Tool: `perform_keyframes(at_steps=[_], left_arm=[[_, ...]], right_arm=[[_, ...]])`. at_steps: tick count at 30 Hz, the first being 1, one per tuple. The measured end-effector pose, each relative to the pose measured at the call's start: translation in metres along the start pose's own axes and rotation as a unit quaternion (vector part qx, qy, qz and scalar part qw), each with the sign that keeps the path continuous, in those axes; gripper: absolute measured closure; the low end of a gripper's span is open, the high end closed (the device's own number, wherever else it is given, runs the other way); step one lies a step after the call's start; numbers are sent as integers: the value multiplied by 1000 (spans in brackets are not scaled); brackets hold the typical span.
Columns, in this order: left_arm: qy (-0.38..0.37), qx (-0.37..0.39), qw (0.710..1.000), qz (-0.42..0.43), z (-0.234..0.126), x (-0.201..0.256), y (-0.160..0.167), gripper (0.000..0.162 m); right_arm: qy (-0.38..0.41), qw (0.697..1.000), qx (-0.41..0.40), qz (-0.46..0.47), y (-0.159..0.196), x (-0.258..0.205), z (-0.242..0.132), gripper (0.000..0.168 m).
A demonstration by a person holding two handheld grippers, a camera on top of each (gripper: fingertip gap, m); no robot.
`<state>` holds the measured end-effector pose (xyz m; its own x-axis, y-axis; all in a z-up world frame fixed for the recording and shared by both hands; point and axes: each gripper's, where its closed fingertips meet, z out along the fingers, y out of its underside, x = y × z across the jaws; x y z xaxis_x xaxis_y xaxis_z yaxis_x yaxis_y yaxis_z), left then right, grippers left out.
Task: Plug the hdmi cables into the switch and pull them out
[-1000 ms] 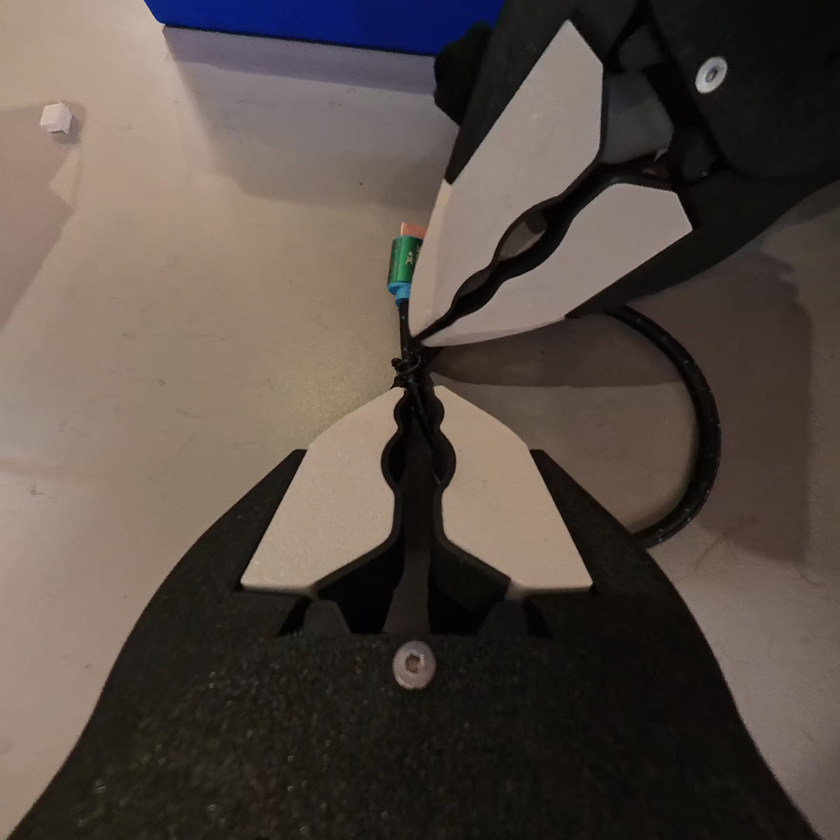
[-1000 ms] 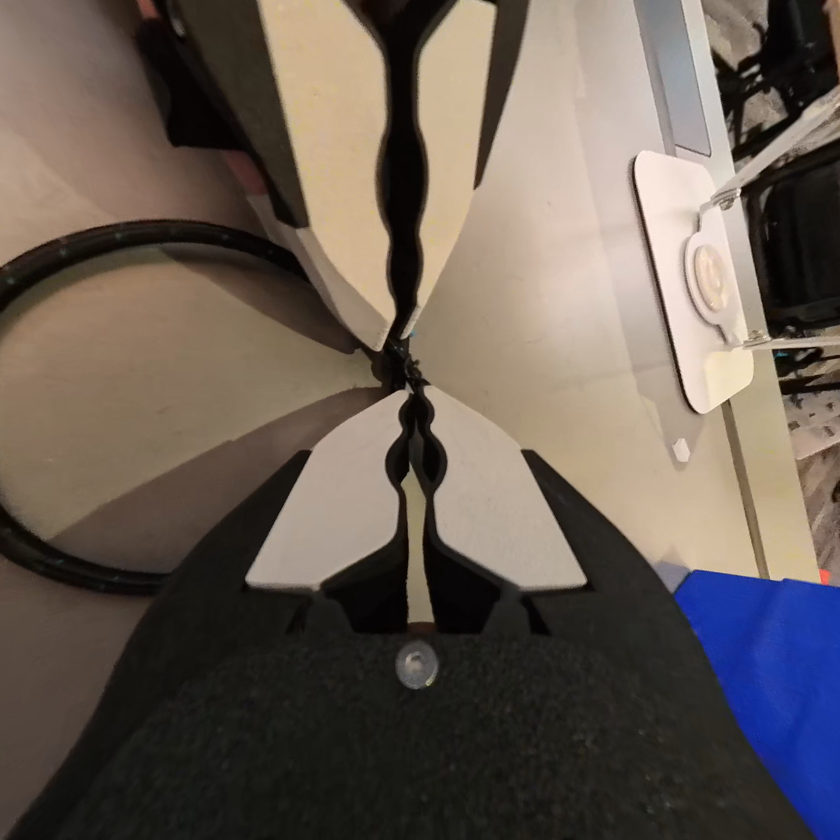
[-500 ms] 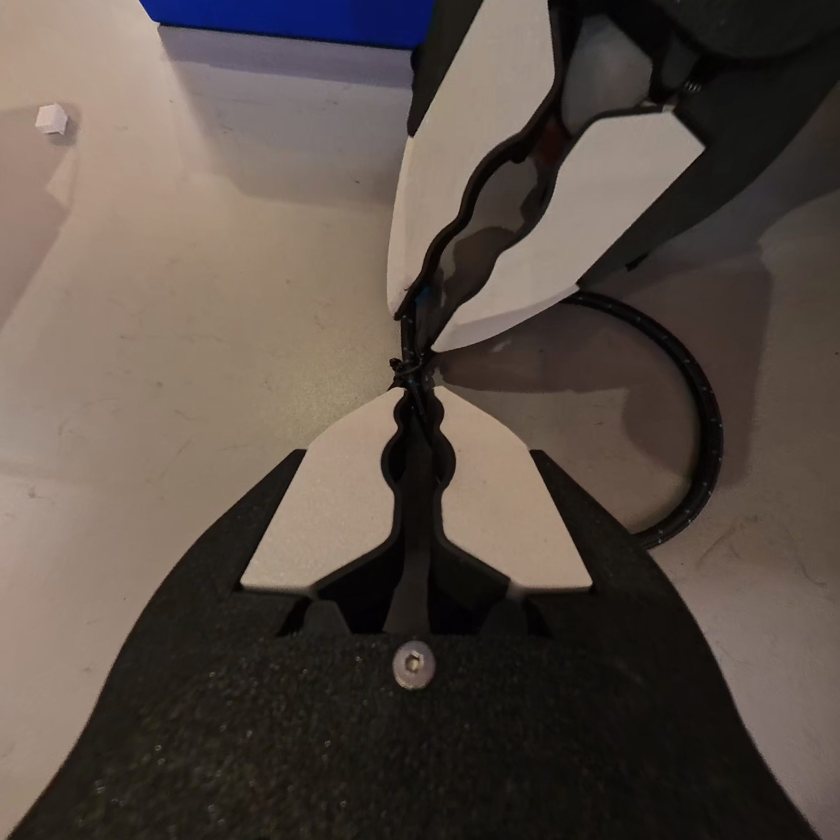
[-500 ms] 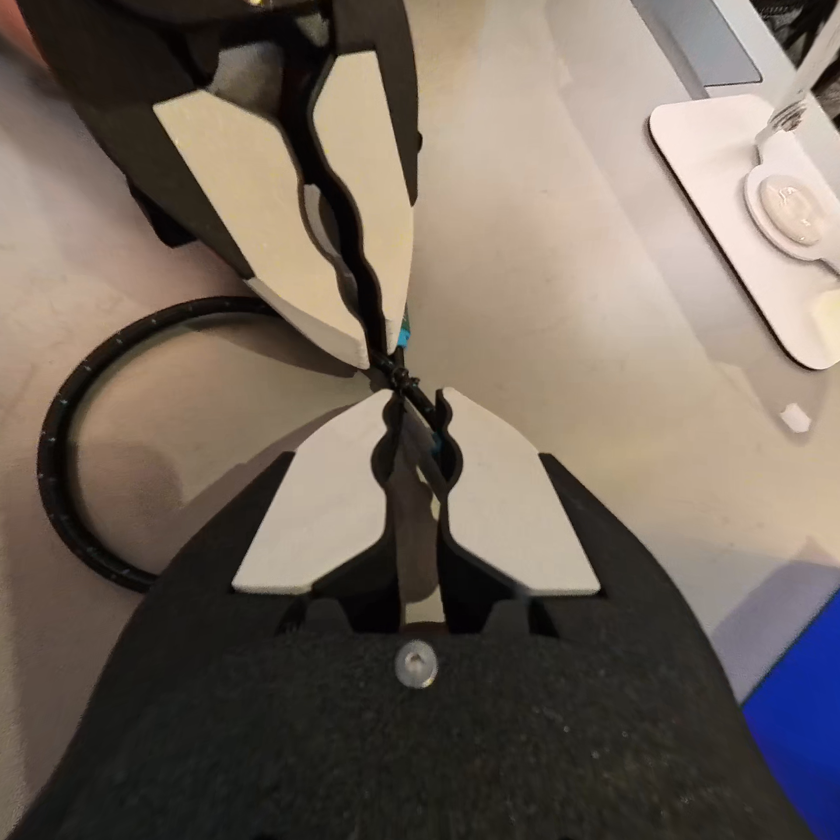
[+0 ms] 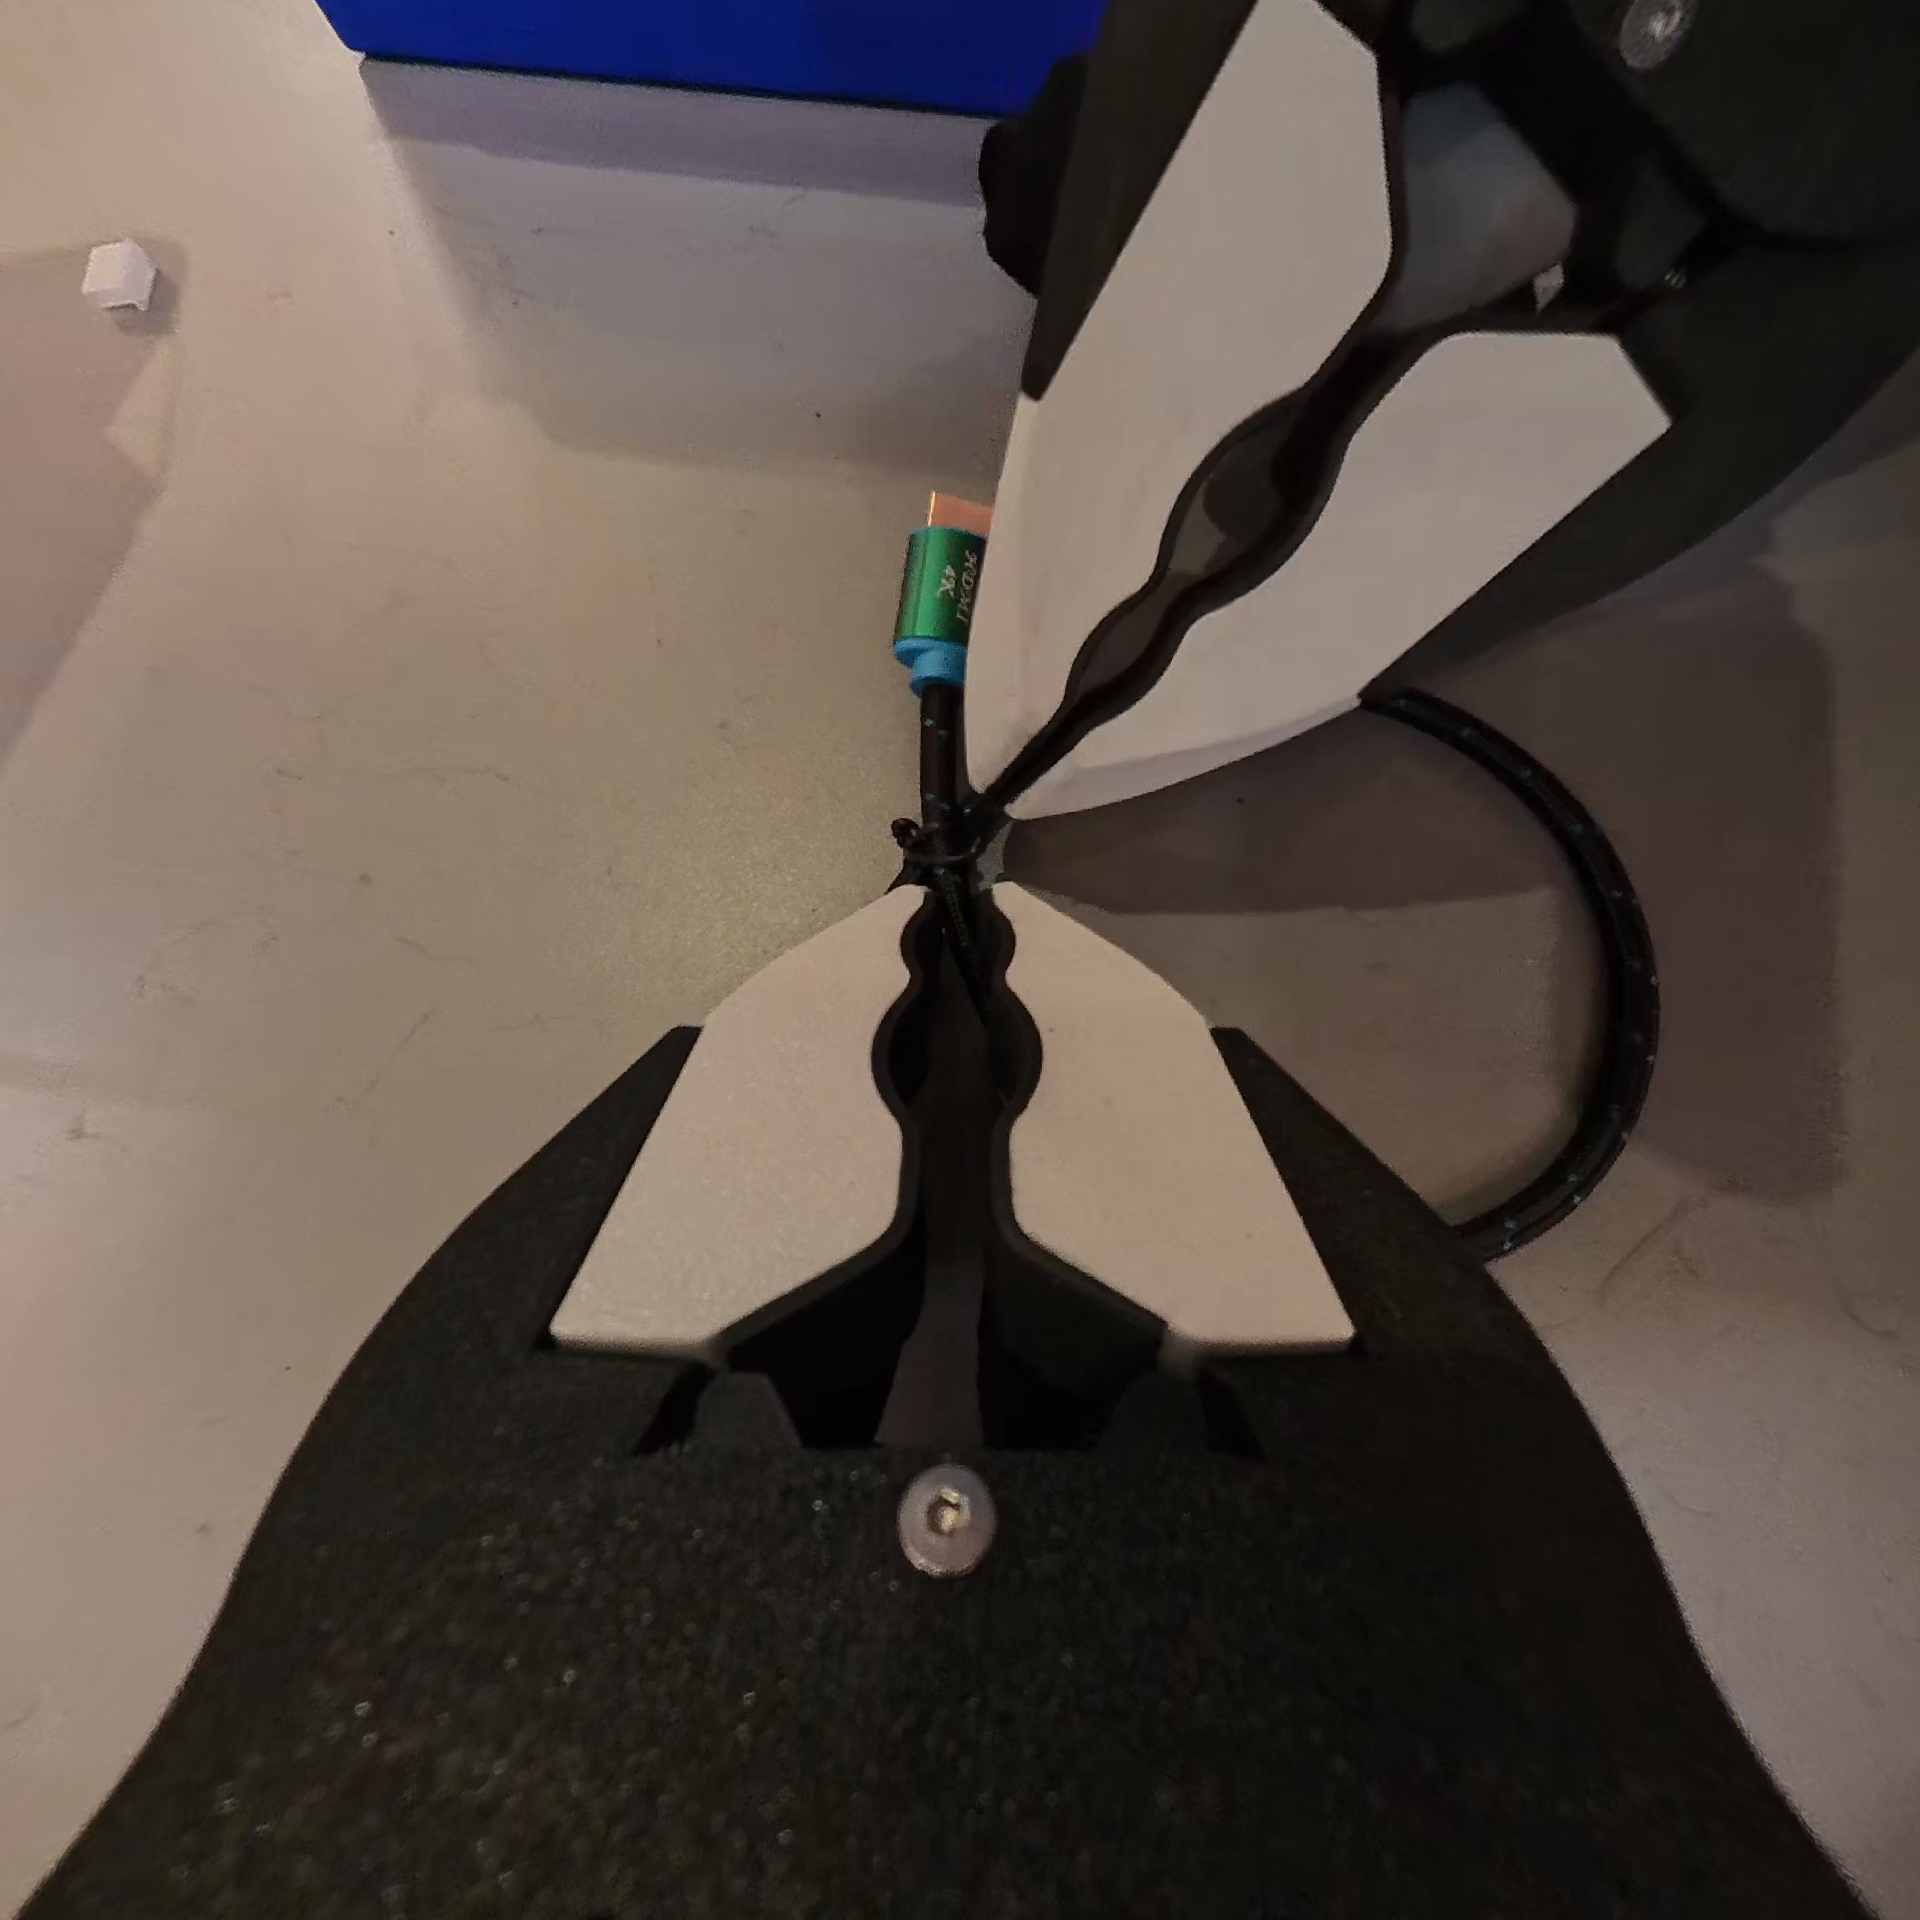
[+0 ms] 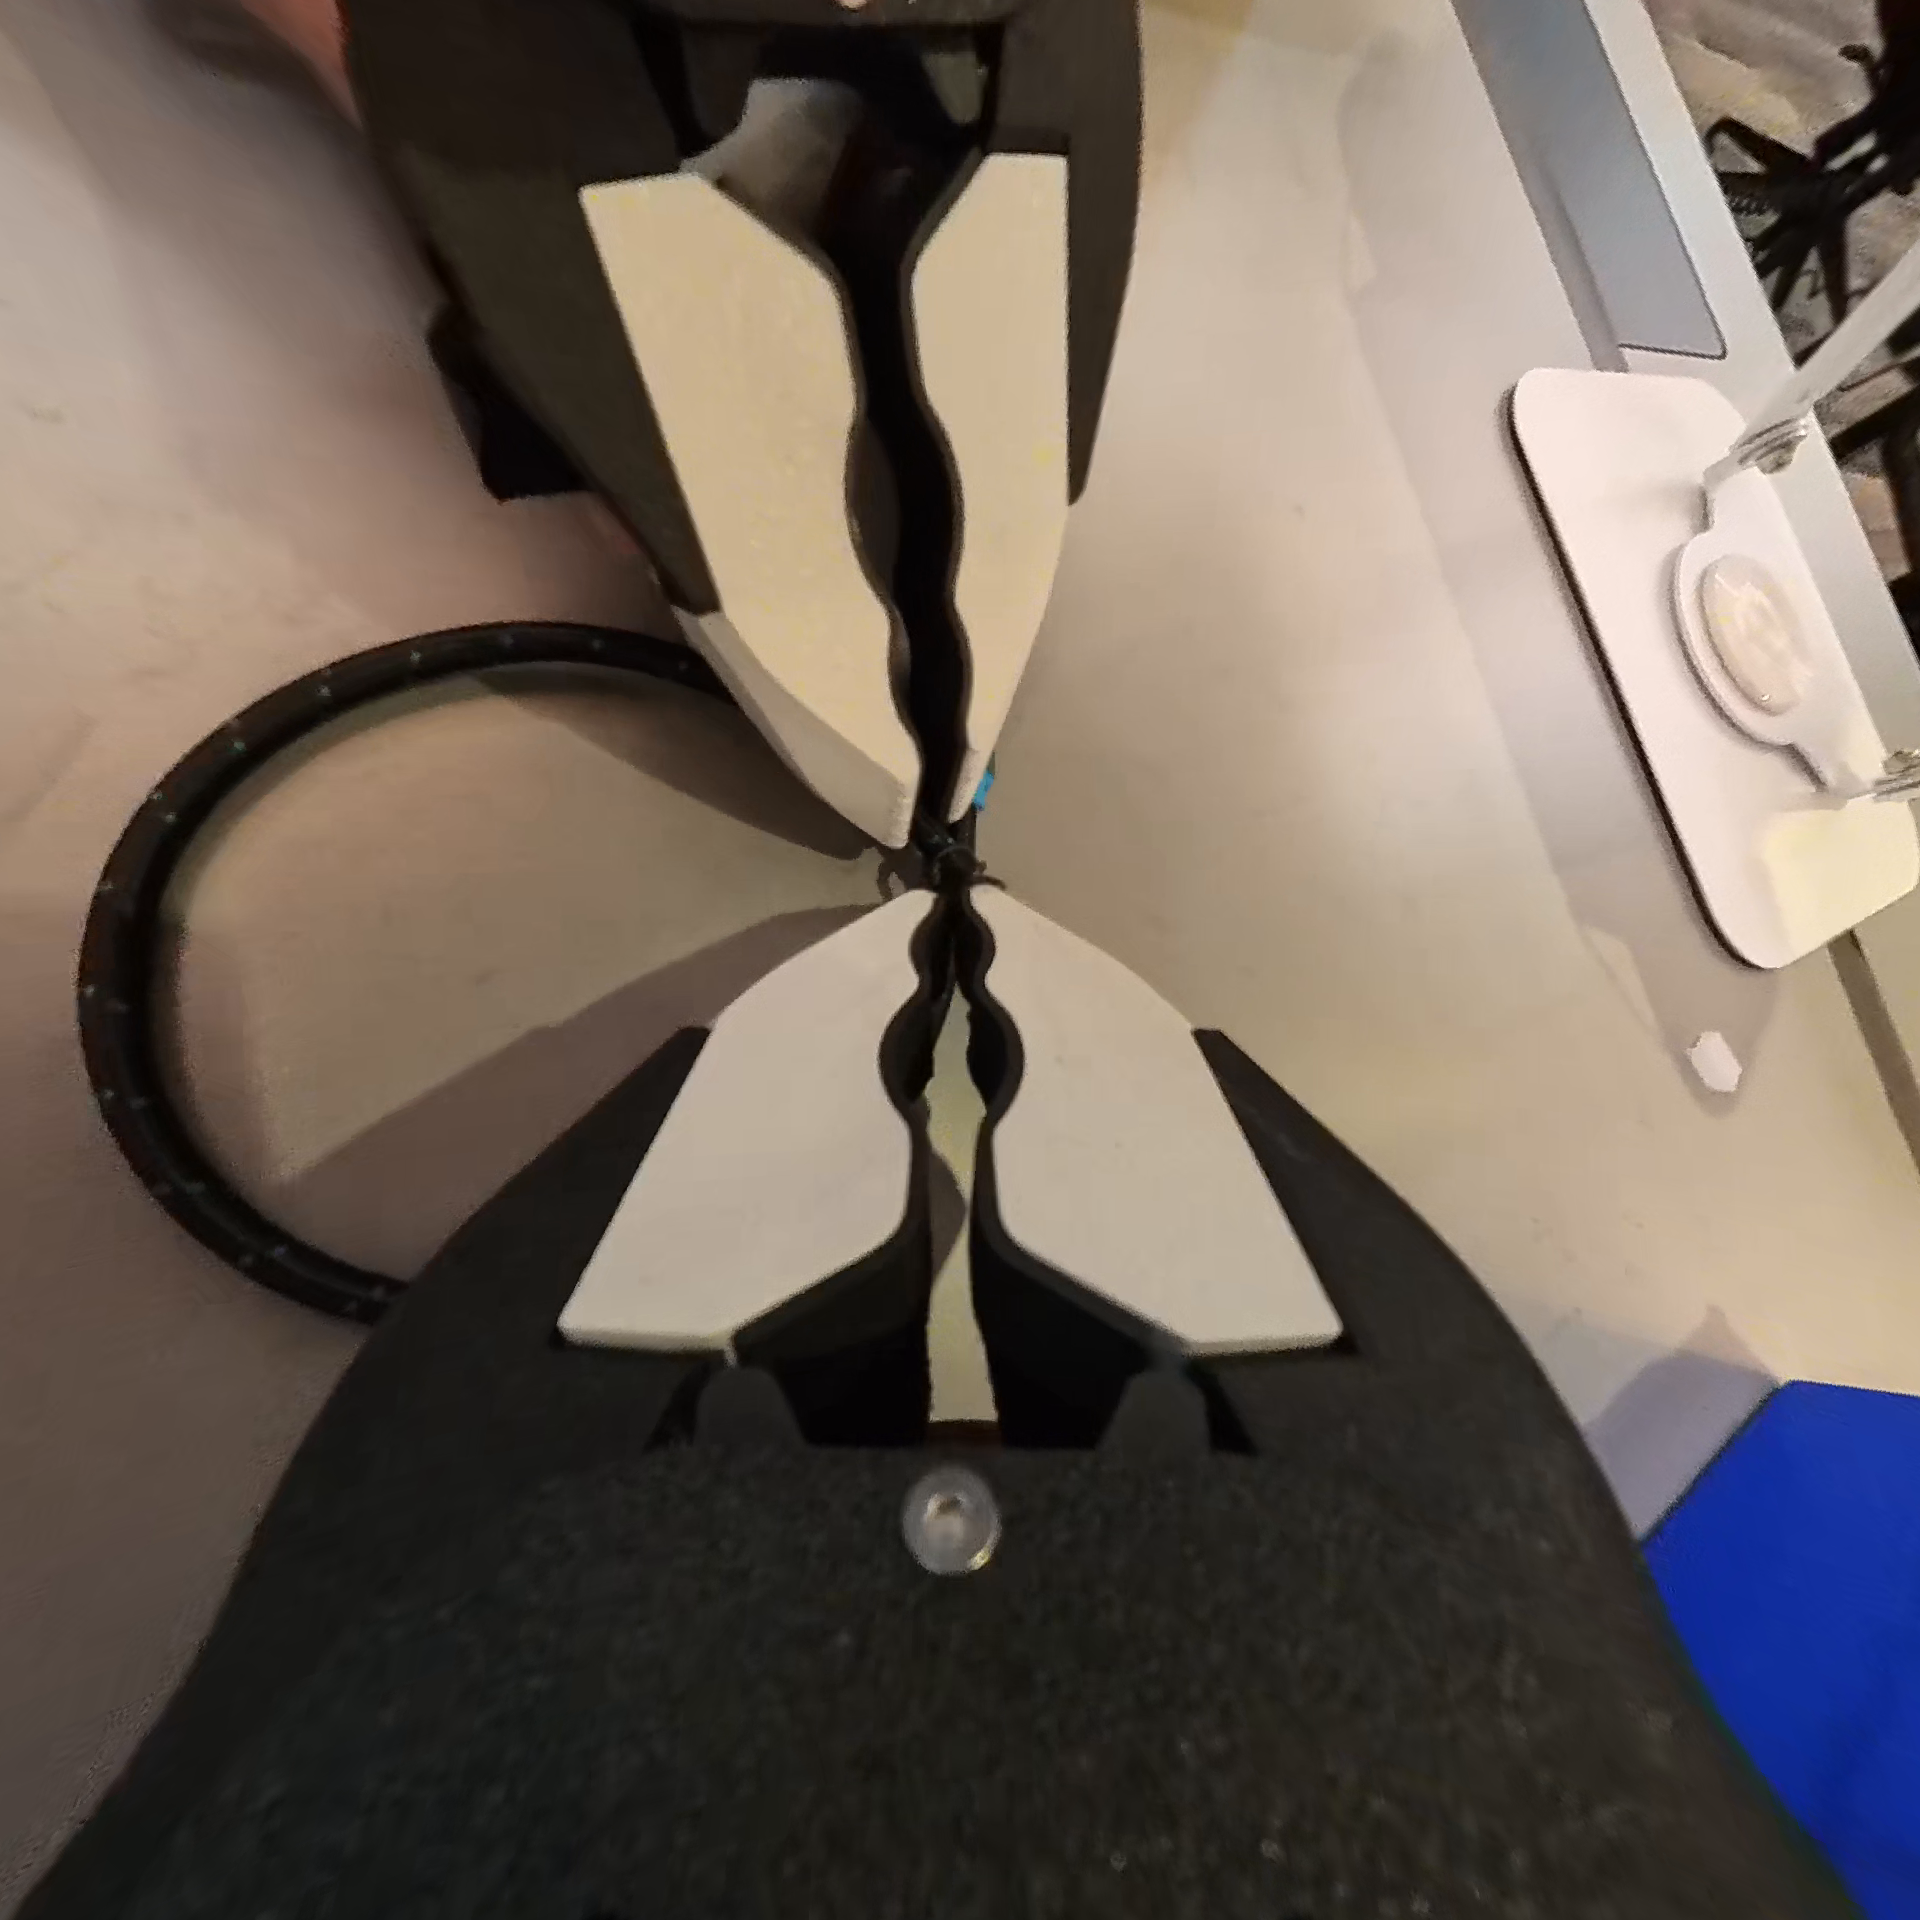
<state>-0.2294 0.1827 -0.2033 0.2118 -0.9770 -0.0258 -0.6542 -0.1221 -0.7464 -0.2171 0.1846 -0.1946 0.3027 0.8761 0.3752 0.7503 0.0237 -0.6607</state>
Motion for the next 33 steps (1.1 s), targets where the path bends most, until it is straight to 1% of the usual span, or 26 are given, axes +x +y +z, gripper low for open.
perform_keyframes(at_steps=[7, 17, 24, 27, 31, 33], left_arm=[[-1, -3, 1000, 5, 1, 1, 0, 155], [1, -6, 1000, 9, 1, 2, 1, 155], [2, -6, 1000, 12, 2, 3, 1, 155], [3, -6, 1000, 12, 2, 3, 1, 155], [4, -6, 1000, 11, 1, 3, 1, 155], [5, -6, 1000, 11, 1, 3, 1, 155]], right_arm=[[11, 998, -20, -64, 3, -5, 0, 168], [35, 983, -48, -172, 5, -16, 4, 168], [37, 979, -55, -194, 4, -18, 4, 168], [35, 982, -44, -178, 3, -18, 4, 168], [-4, 998, -18, -59, 5, -16, 1, 168], [-41, 999, -9, 4, 5, -17, -1, 163]])
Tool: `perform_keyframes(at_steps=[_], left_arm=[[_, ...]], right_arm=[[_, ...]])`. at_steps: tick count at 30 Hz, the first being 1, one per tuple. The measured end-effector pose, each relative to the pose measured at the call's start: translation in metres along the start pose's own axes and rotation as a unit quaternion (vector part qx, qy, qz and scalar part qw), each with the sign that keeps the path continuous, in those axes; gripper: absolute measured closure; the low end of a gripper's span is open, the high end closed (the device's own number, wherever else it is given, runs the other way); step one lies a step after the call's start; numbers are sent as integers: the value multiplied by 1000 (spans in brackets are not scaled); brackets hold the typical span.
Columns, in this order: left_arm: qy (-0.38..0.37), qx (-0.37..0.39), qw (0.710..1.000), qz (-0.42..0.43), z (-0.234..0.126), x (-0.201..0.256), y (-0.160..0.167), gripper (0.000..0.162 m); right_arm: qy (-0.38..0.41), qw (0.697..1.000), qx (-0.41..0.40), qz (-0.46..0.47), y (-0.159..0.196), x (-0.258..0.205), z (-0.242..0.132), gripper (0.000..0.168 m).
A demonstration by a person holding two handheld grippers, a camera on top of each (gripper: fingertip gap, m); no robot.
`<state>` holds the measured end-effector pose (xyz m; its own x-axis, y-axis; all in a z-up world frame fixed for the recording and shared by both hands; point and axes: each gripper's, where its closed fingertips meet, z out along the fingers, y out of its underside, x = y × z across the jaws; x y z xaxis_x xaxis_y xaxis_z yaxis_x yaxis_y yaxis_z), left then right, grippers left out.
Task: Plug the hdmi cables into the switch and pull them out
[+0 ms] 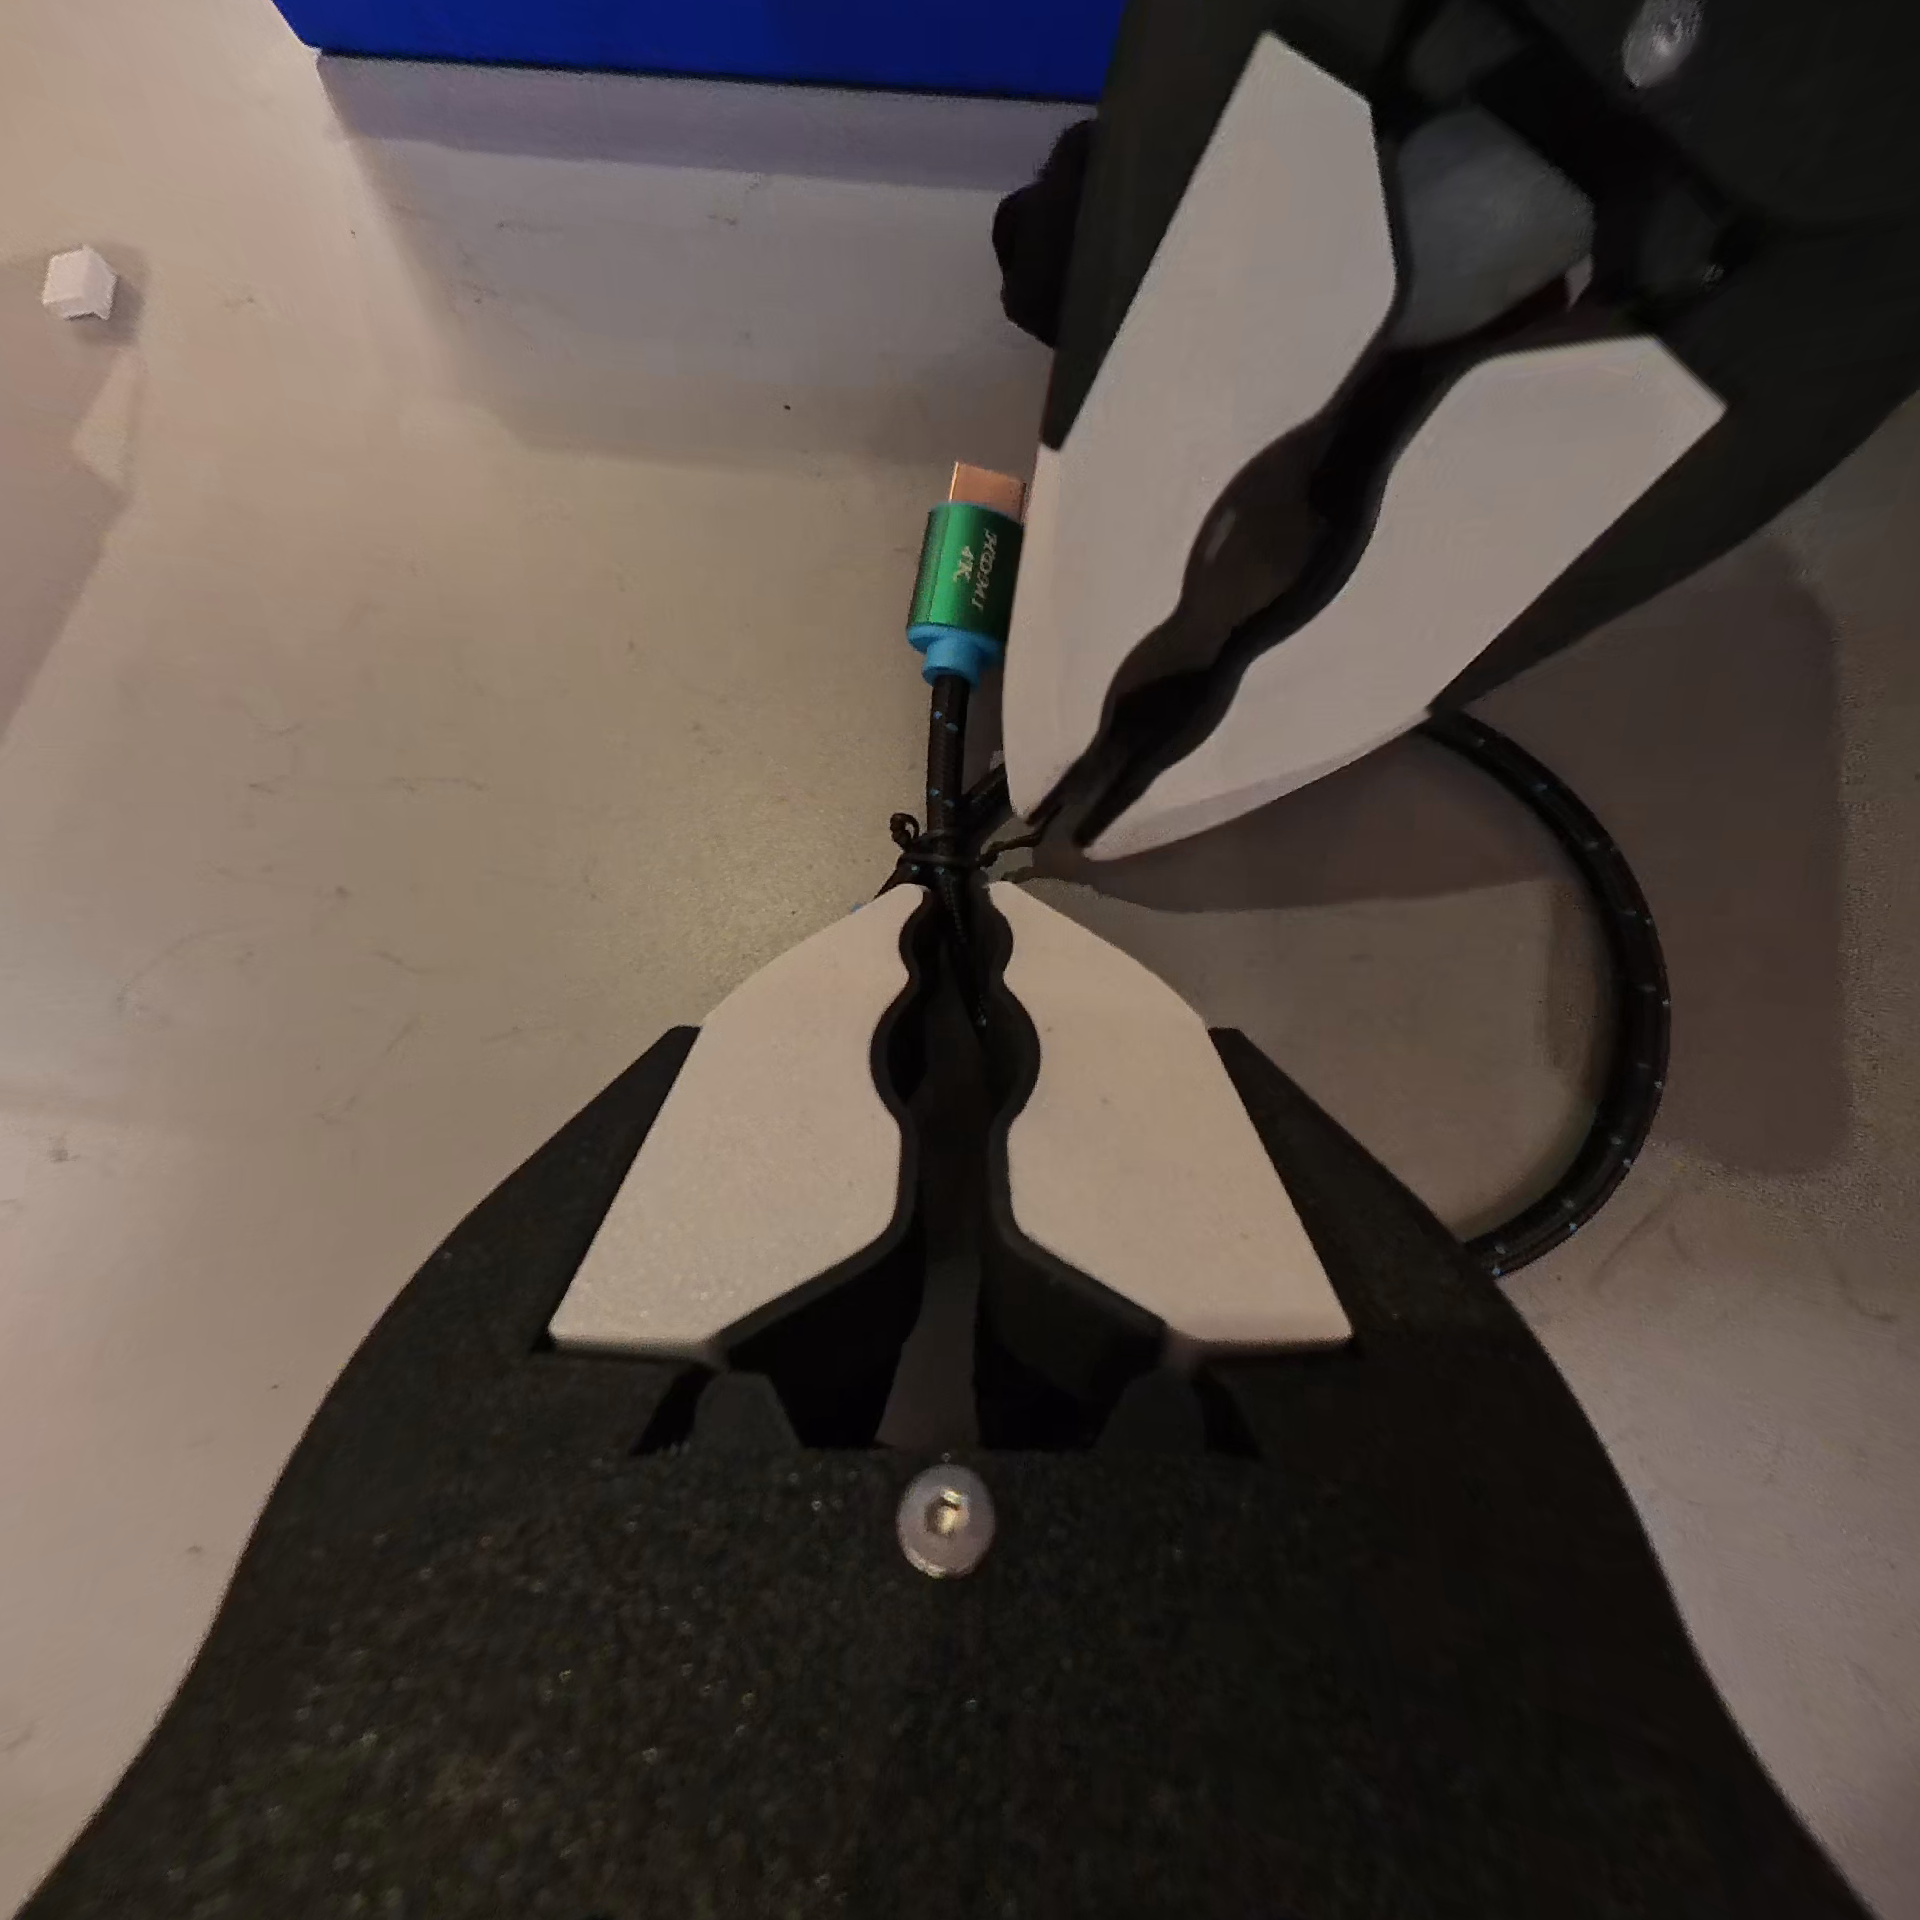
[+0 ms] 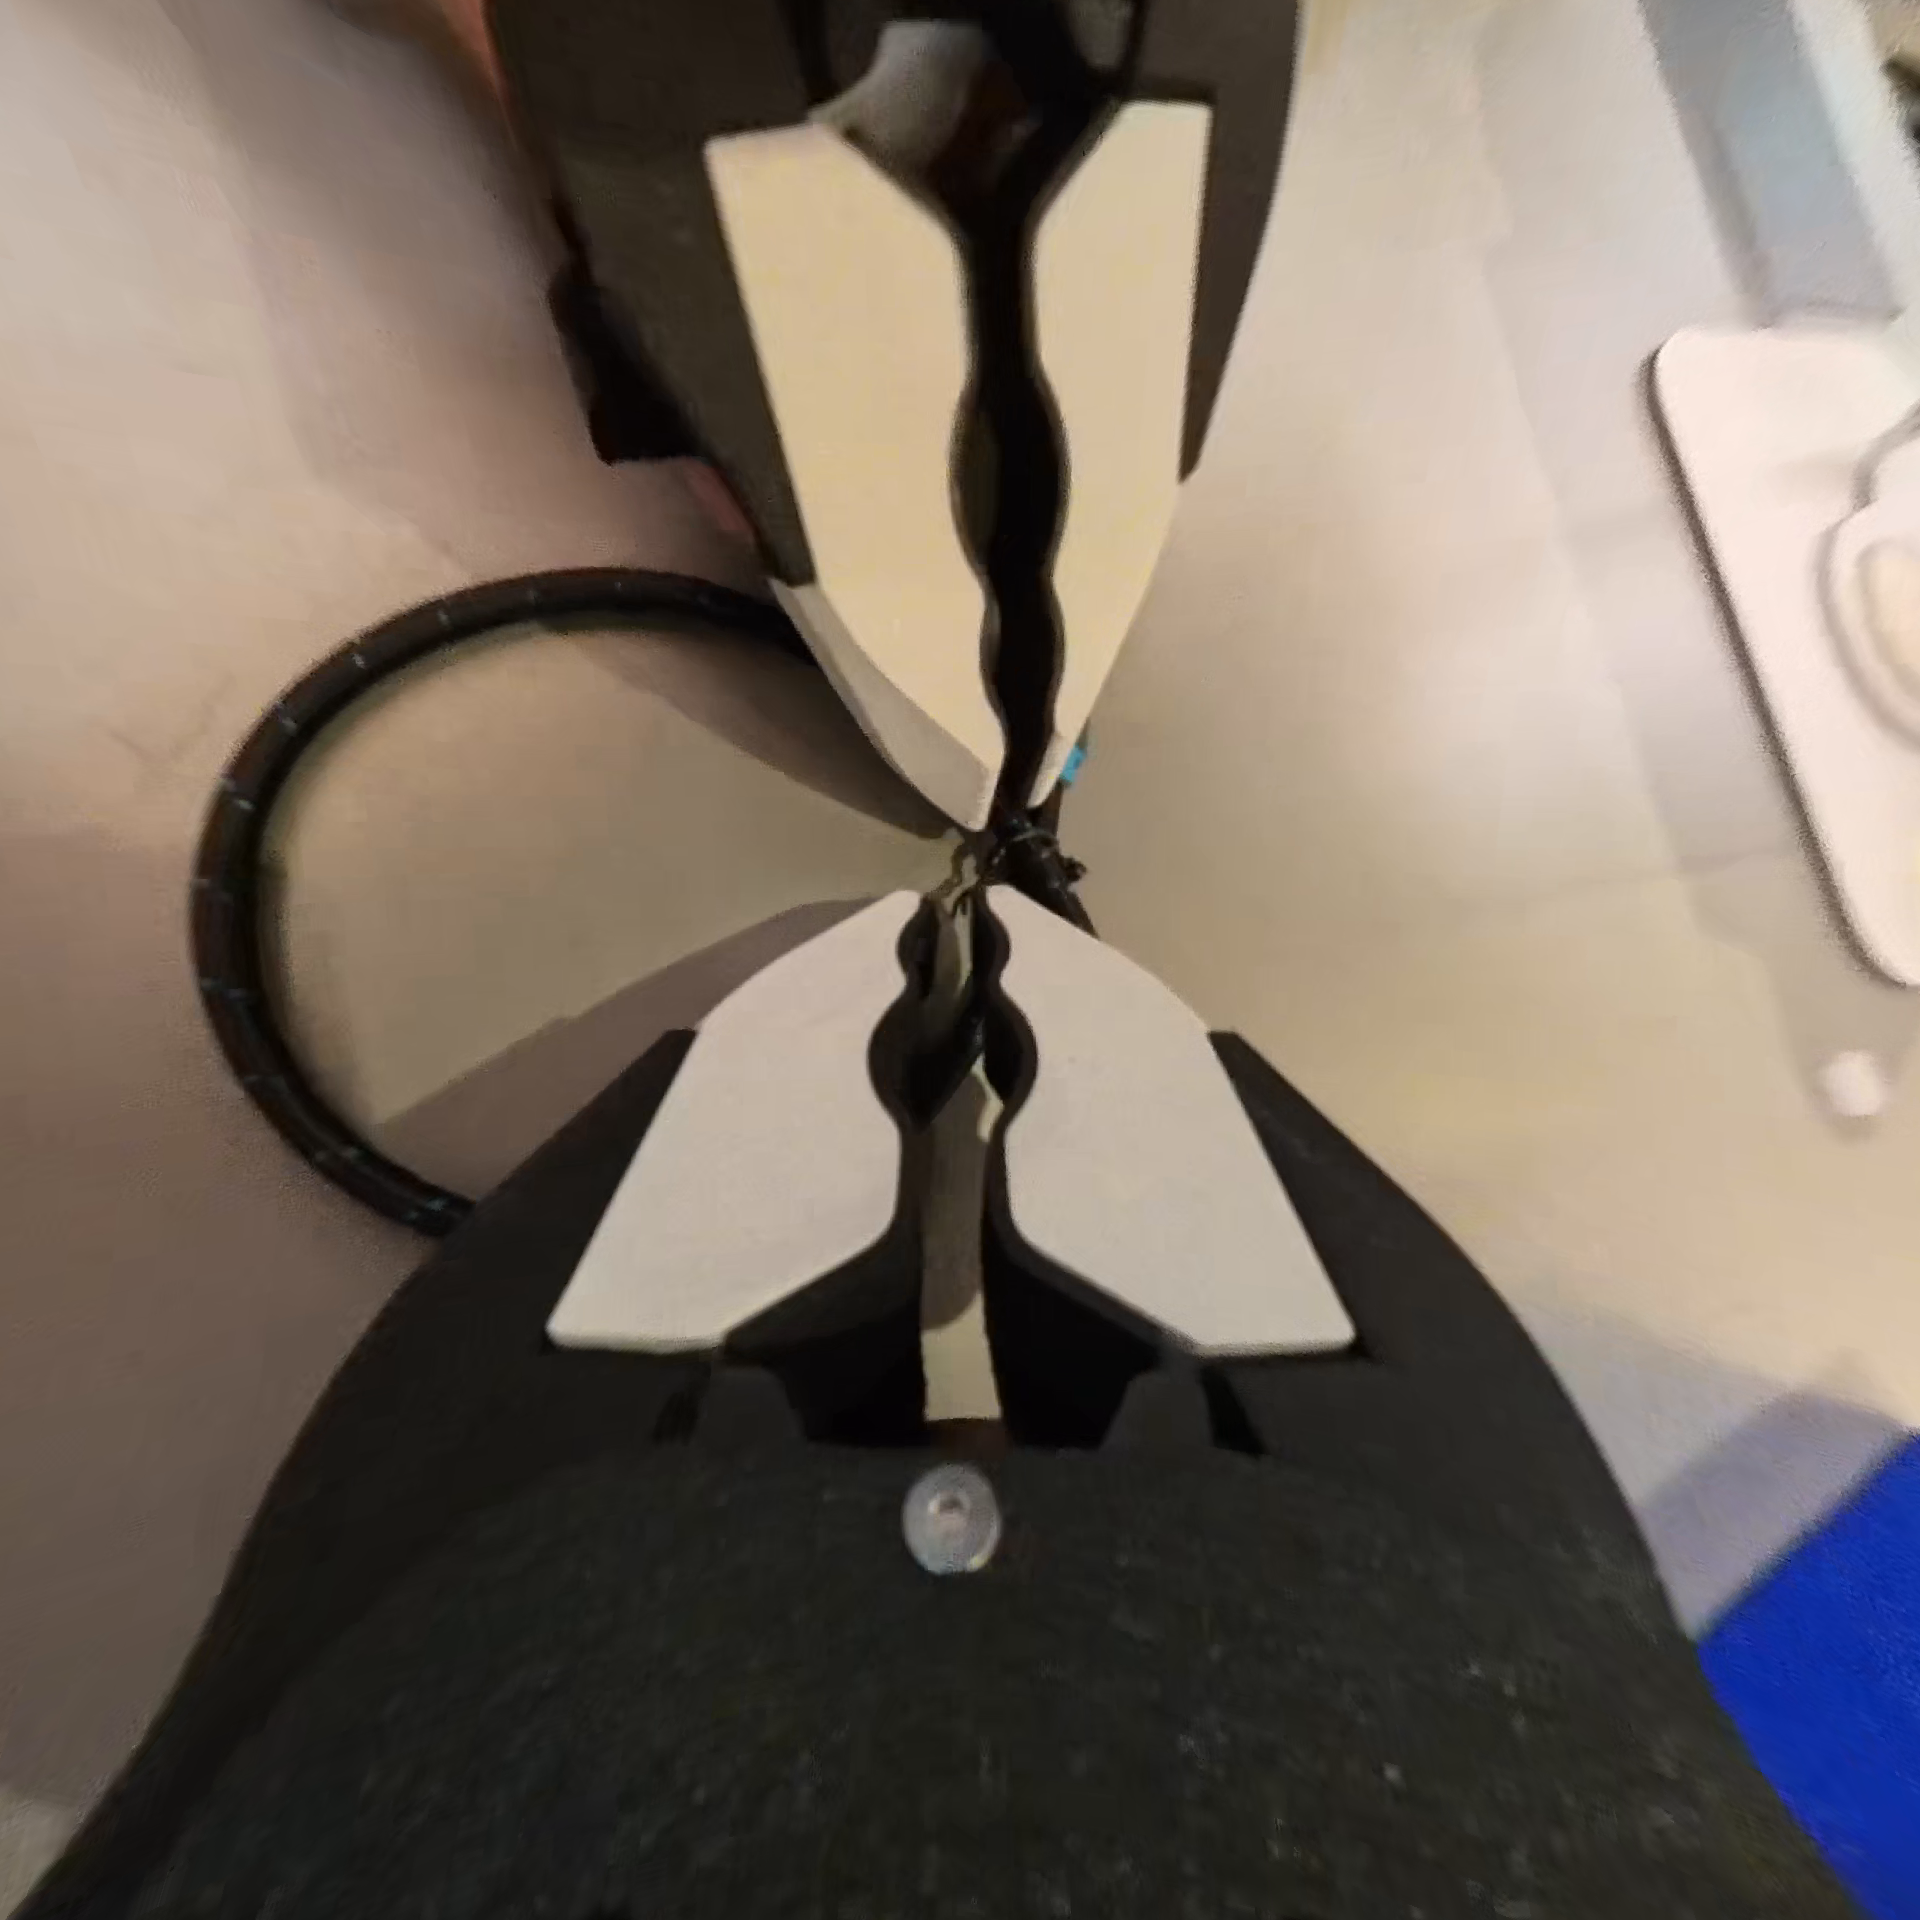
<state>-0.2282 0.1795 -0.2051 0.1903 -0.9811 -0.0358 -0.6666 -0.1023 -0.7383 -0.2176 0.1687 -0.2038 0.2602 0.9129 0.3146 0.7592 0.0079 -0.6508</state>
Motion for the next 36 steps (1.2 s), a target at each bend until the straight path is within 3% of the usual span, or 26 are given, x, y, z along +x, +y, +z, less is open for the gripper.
perform_keyframes(at_steps=[3, 6, 15, 20, 26, 36], left_arm=[[0, 0, 1000, -1, 0, 0, 0, 155], [0, 0, 1000, -1, 0, 0, 0, 155], [-1, 0, 1000, 0, 0, 0, 0, 155], [0, 0, 1000, 2, 0, 1, 0, 155], [1, 0, 1000, 0, 0, 1, 0, 155], [2, 0, 1000, -2, 0, 1, 0, 155]], right_arm=[[-19, 999, 11, 44, -2, 1, -2, 160], [-5, 999, 14, 28, -5, 2, -1, 168], [7, 1000, 3, -11, -12, -5, 5, 168], [-43, 996, -31, 77, -7, -13, 13, 167], [-54, 989, -8, 139, -6, 0, -5, 159], [-53, 992, -1, 115, -9, -5, -5, 160]])
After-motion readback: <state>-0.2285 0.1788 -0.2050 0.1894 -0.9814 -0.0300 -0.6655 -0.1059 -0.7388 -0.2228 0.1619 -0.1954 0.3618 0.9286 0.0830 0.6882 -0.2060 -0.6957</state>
